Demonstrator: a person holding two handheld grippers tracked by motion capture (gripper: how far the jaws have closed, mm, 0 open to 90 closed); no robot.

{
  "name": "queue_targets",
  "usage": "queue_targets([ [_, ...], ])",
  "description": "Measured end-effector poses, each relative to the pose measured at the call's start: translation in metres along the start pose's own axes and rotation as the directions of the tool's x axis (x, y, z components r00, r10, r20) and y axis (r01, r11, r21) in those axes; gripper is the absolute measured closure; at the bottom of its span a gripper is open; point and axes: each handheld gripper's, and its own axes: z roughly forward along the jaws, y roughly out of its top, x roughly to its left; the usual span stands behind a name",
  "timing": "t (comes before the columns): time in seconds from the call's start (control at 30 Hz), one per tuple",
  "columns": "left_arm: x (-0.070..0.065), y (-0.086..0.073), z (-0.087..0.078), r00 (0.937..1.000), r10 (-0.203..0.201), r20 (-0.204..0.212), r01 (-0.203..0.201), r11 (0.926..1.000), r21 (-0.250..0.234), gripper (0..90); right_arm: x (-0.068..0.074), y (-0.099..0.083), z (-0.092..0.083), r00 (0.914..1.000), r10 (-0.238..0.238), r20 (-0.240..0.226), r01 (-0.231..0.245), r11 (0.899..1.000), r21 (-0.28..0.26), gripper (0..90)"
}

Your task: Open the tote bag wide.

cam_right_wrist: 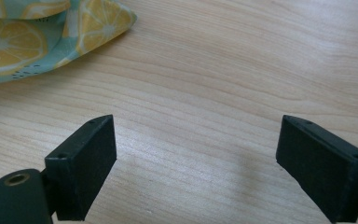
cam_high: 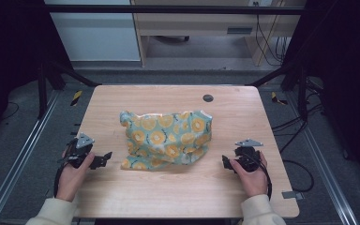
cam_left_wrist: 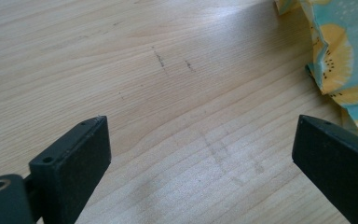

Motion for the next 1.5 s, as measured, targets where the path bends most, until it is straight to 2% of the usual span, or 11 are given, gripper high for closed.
queue_targets([
  [0.37, -0.001, -0.001, -0.001, 1.0000, 0.000, 0.004, 0.000, 1.0000, 0.005, 3.3, 0.015, 0.026, -0.026, 0.9969, -0.071, -0.034, 0.068, 0.994, -0.088, 20.4],
  [0.53, -0.002, -0.001, -0.002, 0.9998, -0.012, 0.017, 0.011, 0.9999, 0.002, 3.6, 0.029, 0.059, -0.043, 0.9833, -0.160, -0.086, 0.149, 0.981, -0.125, 34.4],
  [0.8, -0.003, 0.000, -0.005, 0.9998, -0.003, 0.021, 0.003, 0.9998, -0.018, 3.6, 0.054, 0.118, -0.057, 0.9574, -0.216, -0.191, 0.179, 0.965, -0.194, 40.9],
  [0.9, -0.003, 0.000, -0.005, 0.9998, -0.007, 0.018, 0.007, 0.9998, -0.019, 3.7, 0.064, 0.139, -0.053, 0.9522, -0.246, -0.181, 0.211, 0.959, -0.191, 37.0],
  [1.0, -0.002, 0.000, -0.005, 0.9998, -0.004, 0.018, 0.005, 0.9999, -0.016, 3.7, 0.071, 0.157, -0.041, 0.9504, -0.229, -0.210, 0.197, 0.967, -0.163, 32.5],
  [1.23, -0.004, 0.002, -0.004, 0.9996, 0.008, 0.026, -0.008, 1.0000, -0.004, 3.9, 0.081, 0.172, -0.015, 0.9387, -0.257, -0.230, 0.236, 0.965, -0.115, 30.3],
  [1.3, -0.005, 0.002, -0.004, 0.9995, 0.016, 0.026, -0.016, 0.9999, -0.003, 3.9, 0.084, 0.172, -0.009, 0.9363, -0.257, -0.240, 0.239, 0.966, -0.099, 36.0],
  [1.33, -0.006, 0.002, -0.004, 0.9994, 0.023, 0.026, -0.023, 0.9997, -0.001, 3.9, 0.087, 0.172, -0.006, 0.9322, -0.262, -0.249, 0.249, 0.965, -0.085, 50.4],
  [1.4, -0.006, 0.002, -0.004, 0.9994, 0.023, 0.025, -0.023, 0.9997, -0.003, 3.9, 0.089, 0.172, -0.005, 0.9293, -0.265, -0.257, 0.251, 0.964, -0.088, 54.1],
  [1.43, -0.006, 0.002, -0.004, 0.9994, 0.024, 0.024, -0.024, 0.9997, -0.003, 3.9, 0.088, 0.173, -0.005, 0.9417, -0.233, -0.243, 0.218, 0.972, -0.088, 65.0],
  [1.5, -0.005, 0.002, -0.004, 0.9995, 0.021, 0.023, -0.021, 0.9998, -0.003, 3.9, 0.088, 0.174, -0.006, 0.9424, -0.226, -0.247, 0.207, 0.973, -0.099, 69.1],
])
